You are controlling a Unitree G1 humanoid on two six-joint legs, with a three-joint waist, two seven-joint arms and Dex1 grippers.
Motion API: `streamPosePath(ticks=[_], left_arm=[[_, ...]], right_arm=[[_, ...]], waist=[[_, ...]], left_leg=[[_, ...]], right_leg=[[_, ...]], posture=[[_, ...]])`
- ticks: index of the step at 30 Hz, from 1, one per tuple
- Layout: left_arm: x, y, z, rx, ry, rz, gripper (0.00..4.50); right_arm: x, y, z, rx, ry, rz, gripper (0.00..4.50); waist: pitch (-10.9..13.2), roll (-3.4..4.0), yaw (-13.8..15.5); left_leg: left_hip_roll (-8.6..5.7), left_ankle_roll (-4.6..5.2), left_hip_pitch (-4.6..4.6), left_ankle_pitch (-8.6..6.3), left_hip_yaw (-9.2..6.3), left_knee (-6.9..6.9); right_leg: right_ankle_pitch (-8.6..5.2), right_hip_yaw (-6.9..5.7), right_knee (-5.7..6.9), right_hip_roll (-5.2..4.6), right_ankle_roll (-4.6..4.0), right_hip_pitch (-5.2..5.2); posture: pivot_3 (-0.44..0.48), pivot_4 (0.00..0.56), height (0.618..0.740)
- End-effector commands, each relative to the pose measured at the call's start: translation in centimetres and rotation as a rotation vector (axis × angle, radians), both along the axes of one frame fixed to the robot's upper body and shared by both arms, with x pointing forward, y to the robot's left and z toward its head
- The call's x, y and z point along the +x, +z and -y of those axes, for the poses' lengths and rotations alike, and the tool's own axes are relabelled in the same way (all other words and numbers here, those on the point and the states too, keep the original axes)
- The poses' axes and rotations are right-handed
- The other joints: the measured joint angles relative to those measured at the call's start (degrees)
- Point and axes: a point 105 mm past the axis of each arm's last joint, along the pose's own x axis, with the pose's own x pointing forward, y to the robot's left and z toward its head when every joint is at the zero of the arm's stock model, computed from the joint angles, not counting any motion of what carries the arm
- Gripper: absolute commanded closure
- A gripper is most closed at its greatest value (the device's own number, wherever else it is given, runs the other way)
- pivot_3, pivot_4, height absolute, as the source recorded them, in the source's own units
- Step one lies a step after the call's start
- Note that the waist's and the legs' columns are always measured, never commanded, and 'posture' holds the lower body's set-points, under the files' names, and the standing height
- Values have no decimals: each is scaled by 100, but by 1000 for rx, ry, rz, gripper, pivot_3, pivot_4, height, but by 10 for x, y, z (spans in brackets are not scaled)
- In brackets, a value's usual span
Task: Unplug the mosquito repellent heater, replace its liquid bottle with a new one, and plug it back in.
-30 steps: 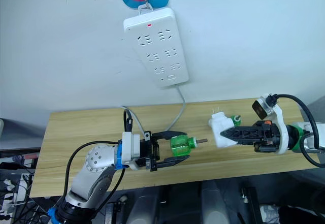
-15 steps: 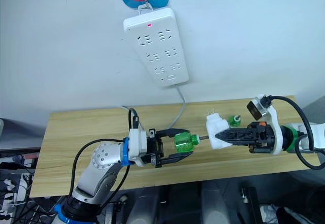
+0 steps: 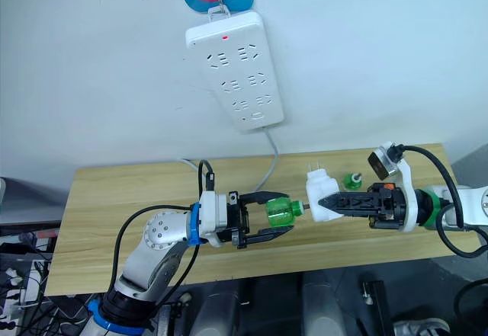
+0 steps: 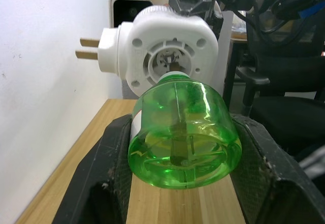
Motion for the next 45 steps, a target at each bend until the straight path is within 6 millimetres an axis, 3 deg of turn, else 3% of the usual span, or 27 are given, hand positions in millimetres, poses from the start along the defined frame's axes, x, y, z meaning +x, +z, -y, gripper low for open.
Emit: streamPosePath(ticks=[1, 37, 39, 42, 45], left_arm=[[-4, 9, 2, -27, -28, 38, 2245], [-9, 0, 7, 5, -77, 42, 2245], [-8, 0, 7, 8, -72, 41, 2245], [-5, 0, 6, 9, -60, 37, 2245], [-5, -1, 6, 11, -60, 37, 2245]], right_arm=[[-6, 8, -2, 21, 26, 20, 1533], [-7, 7, -32, -14, 66, 118, 1533], [-7, 7, -32, -11, 70, 118, 794], [-8, 7, -31, -11, 73, 113, 34], [-9, 6, -30, -15, 71, 107, 34]], waist=[[0, 0, 0], [-1, 0, -5], [-1, 0, -5], [-1, -1, -5], [-1, -1, -4]], left_leg=[[0, 0, 0, 0, 0, 0], [0, 0, -1, 0, -4, -1], [0, 0, -1, 0, -5, -1], [-2, 0, -2, 0, -2, -1], [-1, 0, -2, 0, -7, -1]], right_leg=[[0, 1, 0, 0, 0, 0], [0, -1, -3, 0, 0, -1], [0, -1, -4, 0, 0, 0], [0, -2, -4, 0, 0, -1], [0, -2, -3, 0, 0, -1]], posture=[[-60, 408, 740], [-60, 382, 740], [-59, 381, 740], [-58, 380, 740], [-57, 378, 740]])
